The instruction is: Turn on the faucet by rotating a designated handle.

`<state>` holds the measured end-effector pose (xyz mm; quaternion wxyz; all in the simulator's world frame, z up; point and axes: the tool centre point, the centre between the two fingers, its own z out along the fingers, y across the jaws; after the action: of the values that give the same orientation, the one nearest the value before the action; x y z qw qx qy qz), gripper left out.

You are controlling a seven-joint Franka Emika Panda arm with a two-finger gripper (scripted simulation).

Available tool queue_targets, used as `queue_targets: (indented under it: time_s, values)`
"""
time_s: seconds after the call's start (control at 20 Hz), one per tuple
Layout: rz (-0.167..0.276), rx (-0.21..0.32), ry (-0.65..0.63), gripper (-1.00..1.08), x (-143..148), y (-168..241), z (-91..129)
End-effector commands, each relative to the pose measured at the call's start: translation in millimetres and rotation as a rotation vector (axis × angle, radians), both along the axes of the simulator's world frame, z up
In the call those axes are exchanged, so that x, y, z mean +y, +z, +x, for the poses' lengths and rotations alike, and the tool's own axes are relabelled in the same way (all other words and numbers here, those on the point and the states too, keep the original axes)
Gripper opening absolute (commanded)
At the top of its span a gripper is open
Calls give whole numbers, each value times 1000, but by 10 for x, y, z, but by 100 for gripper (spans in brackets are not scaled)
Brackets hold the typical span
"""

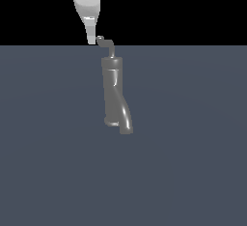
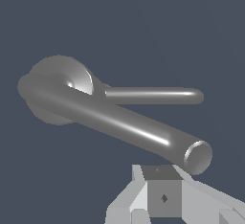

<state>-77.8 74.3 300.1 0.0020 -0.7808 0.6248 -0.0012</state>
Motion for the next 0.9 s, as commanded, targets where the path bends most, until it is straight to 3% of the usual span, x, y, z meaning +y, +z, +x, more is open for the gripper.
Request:
queue_targets:
  time_s: [0.0, 0.05, 0.75, 0.8, 0.85]
  values:
    - [-2, 4, -16, -100, -134, 0, -49]
    - [-2, 1, -2, -100, -31, 0, -23]
    - [-2, 4, -16, -100, -925, 0, 72]
    - [-2, 4, -16, -100, -925, 0, 72]
    - [1, 5, 28, -100, -640, 1, 53]
